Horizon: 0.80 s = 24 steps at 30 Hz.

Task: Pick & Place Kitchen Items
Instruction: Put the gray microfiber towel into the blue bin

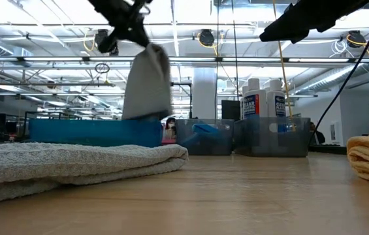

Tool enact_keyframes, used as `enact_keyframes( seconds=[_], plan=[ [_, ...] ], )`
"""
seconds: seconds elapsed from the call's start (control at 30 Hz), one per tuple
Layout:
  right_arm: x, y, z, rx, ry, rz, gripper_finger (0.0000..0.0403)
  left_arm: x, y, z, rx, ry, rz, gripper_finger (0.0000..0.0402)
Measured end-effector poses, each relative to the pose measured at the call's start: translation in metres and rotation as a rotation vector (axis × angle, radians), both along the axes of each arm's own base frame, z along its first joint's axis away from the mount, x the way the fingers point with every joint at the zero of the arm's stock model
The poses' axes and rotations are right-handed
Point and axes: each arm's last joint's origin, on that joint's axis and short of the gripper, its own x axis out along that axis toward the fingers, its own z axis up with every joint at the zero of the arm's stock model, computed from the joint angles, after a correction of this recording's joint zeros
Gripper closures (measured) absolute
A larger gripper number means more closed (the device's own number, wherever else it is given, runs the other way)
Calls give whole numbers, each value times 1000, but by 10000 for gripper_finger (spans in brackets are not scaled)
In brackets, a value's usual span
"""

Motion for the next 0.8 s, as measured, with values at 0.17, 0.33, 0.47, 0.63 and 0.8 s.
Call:
enact_keyframes(
  seconds=[0.17,0.33,0.47,0.63,0.8],
  plan=[
    [0,0,0,5,-5,-2,287,10,-3,13,117,-134,-77,401],
    [0,0,1,26,-9,-10,287,11,4,20,169,-201,-170,401],
    [0,0,0,26,-8,-10,287,6,13,17,208,-165,-204,401],
    [0,0,0,26,-8,-10,287,3,8,-1,245,-16,-238,401],
    [0,0,1,26,-8,-11,287,1,3,-36,272,112,-222,401]
  ],
)
